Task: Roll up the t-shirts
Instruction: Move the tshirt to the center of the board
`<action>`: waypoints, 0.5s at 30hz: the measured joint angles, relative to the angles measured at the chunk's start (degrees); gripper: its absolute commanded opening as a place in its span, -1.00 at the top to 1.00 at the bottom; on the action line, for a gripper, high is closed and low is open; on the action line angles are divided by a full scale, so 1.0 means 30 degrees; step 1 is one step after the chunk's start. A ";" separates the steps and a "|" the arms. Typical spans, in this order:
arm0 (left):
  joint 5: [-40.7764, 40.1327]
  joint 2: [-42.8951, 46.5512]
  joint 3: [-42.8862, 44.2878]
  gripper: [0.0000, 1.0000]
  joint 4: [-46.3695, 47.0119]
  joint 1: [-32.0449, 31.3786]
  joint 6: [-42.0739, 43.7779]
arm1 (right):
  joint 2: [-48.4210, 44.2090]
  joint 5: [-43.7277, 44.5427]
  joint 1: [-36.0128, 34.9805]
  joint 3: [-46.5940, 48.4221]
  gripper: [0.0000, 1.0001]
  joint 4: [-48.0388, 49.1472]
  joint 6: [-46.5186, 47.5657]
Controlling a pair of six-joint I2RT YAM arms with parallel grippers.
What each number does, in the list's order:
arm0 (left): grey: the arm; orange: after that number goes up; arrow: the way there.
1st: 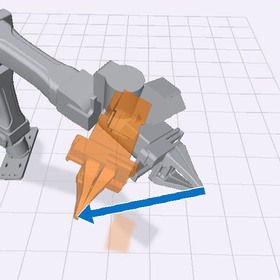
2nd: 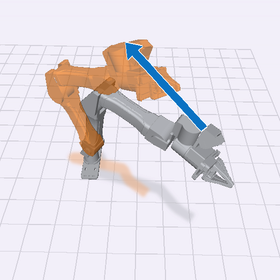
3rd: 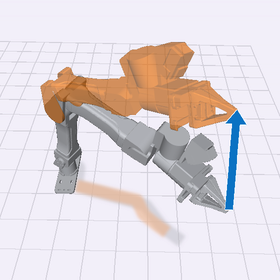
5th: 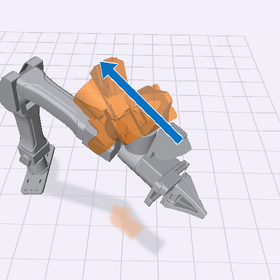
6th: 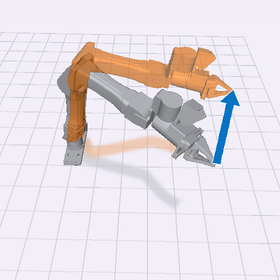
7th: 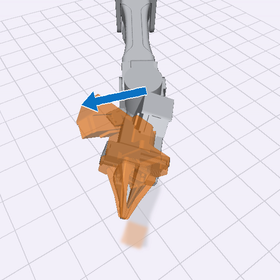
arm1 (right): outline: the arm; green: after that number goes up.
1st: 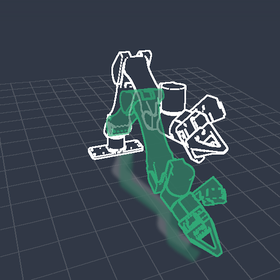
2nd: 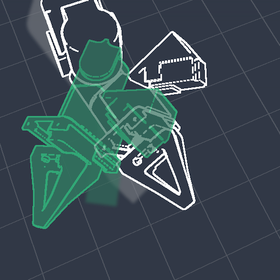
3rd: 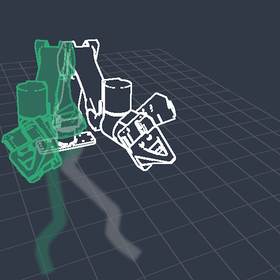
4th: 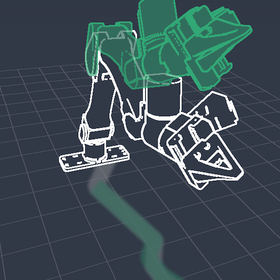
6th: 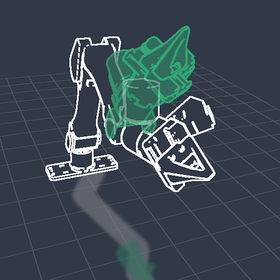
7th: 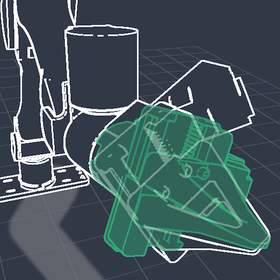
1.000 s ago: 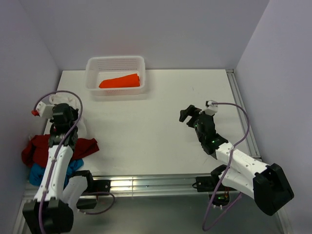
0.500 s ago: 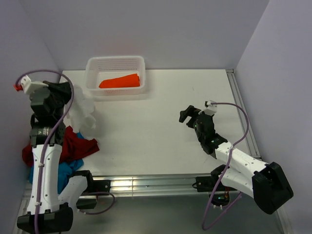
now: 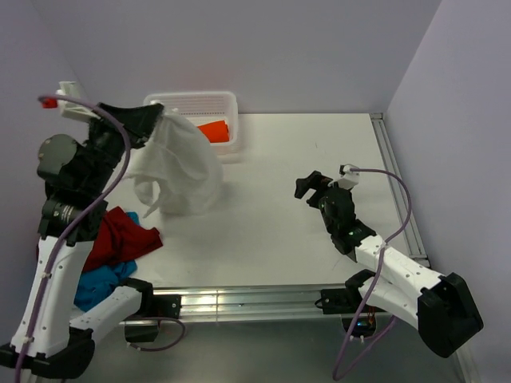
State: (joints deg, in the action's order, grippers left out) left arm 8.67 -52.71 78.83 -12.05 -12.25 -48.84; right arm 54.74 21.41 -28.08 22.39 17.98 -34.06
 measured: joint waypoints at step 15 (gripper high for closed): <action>-0.7934 -0.5209 0.0219 0.72 -0.1144 -1.4870 0.2841 | -0.2470 0.1450 0.0379 -0.1282 -0.94 0.0036 -0.0947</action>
State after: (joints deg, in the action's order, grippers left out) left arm -15.14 -68.34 79.48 -15.49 -56.86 -40.32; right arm 47.33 25.76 -26.94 18.55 18.09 -36.91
